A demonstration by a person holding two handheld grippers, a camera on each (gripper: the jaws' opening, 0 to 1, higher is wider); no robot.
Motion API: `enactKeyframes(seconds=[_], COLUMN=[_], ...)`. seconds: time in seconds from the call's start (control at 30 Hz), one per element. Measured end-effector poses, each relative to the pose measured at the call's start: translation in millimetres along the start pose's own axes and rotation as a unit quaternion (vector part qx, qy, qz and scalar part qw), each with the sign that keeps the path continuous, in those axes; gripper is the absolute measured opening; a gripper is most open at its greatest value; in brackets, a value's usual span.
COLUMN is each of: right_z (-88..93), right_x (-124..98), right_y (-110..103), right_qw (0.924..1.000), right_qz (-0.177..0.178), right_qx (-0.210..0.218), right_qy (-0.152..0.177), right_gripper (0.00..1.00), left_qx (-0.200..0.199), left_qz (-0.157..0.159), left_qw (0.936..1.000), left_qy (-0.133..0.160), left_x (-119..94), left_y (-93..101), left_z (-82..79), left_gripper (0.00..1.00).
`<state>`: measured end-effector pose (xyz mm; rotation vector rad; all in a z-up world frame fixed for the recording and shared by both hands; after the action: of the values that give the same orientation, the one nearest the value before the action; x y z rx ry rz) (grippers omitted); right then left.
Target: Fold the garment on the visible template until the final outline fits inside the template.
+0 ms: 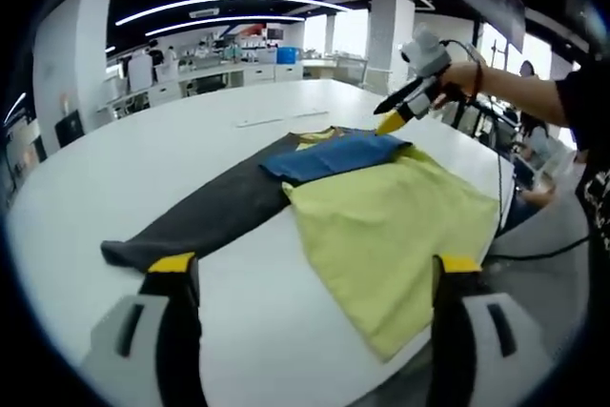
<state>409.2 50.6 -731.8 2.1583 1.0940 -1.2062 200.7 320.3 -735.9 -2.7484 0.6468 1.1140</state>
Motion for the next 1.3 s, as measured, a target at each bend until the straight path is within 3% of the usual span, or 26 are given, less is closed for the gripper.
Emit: enactKeyframes(seconds=[0.5,0.7,1.07,1.3], right_z=[41.7,57.1,77.7,87.8], right_x=[-16,-24,-24,-15], right_y=[26,26,35,35], right_qw=[0.9998,0.9995,0.998,0.9971], right_qz=[0.02,0.03,0.06,0.067], right_qx=[-0.004,0.0,-0.017,-0.029], right_qy=[-0.006,0.002,-0.009,-0.021], right_gripper=[0.59,0.53,0.32,0.25], left_qx=[-0.002,-0.021,-0.037,-0.045], left_qz=[0.0,0.005,-0.032,-0.034], left_qw=[0.9999,0.9992,0.9984,0.998], left_qy=[0.015,0.034,0.03,0.029], left_x=[23,35,67,91], left_y=[4.0,-1.3,-18.9,-25.2], left_z=[-26.5,-40.3,-54.5,-60.3], left_gripper=[0.95,0.84,0.6,0.5])
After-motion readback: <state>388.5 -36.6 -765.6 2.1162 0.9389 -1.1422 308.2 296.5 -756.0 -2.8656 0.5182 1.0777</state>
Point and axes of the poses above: the point that each gripper's makers call its tool centre point, and the gripper's own axes: x roughly forward along the fingers, y roughly to its right, z roughly out of its underside, the point moved 5 cm from there along -x, roughly backward along the fingers, and after that the axes turned 11 degrees about -y, right-handed, at the moved point
